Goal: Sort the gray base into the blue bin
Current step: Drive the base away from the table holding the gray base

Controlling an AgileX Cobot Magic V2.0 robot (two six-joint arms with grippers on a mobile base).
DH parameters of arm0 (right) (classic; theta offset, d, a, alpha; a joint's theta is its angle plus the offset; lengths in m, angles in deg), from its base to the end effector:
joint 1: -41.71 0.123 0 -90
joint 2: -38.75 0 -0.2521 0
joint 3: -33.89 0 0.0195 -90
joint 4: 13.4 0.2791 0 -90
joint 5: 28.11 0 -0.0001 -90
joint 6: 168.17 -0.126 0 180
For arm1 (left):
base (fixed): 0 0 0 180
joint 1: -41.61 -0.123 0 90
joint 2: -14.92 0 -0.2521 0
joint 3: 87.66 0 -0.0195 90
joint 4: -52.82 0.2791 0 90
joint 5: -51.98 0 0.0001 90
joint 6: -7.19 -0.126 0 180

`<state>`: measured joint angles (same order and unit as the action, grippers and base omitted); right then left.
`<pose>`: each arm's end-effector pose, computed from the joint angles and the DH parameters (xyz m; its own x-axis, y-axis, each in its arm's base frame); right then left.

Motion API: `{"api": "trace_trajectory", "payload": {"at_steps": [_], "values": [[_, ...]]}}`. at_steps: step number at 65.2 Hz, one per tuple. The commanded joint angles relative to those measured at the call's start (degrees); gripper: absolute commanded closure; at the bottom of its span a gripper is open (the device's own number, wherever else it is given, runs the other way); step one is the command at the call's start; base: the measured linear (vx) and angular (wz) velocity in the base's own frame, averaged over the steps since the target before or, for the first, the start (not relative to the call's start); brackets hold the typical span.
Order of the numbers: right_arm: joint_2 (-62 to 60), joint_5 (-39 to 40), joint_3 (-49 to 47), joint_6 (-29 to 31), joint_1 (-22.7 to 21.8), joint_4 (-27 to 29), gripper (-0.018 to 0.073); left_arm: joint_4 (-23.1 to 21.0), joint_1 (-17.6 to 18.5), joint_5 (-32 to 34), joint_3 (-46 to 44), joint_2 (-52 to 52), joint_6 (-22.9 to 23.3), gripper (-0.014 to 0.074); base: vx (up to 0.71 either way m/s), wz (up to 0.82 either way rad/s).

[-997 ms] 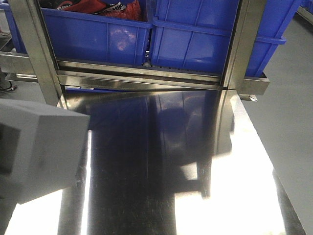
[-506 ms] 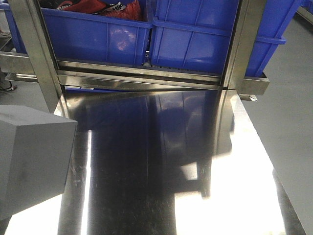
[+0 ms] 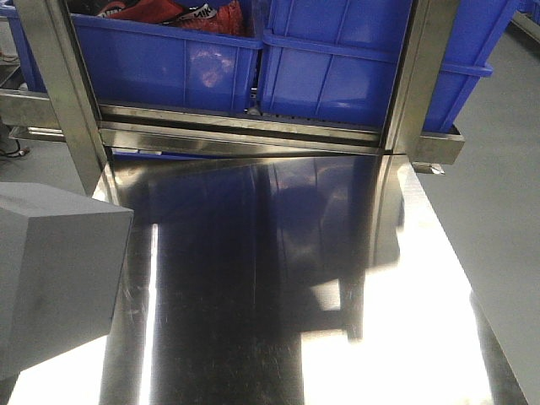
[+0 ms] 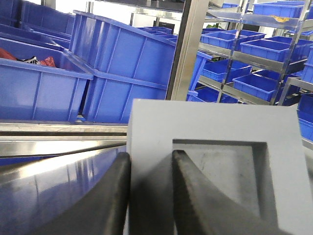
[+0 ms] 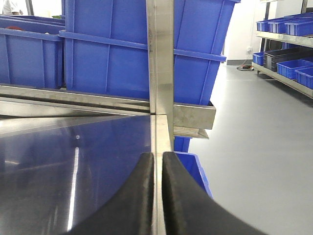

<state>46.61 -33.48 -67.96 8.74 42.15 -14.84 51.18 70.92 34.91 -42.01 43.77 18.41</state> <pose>0.1533 0.0009 0.1932 -0.0242 0.0287 -0.9993 -0.0046 0.9996 0.0288 0.1467 -0.0836 0.3345 -0.1332 -0.1791 -0.9748 0.4793 0.8493 -0.2215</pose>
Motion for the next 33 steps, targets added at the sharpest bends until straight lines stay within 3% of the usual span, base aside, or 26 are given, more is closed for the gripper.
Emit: {"api": "trace_trajectory", "payload": {"at_steps": [1,33], "values": [[-0.50,4.47,-0.22,0.38,-0.21,-0.37,0.0564,-0.34,0.12,6.03,-1.78,0.30,0.20,0.0599,0.00,0.00],[-0.50,4.47,-0.22,0.38,-0.21,-0.37,0.0564,-0.34,0.12,6.03,-1.78,0.30,0.20,0.0599,-0.01,-0.03]]}}
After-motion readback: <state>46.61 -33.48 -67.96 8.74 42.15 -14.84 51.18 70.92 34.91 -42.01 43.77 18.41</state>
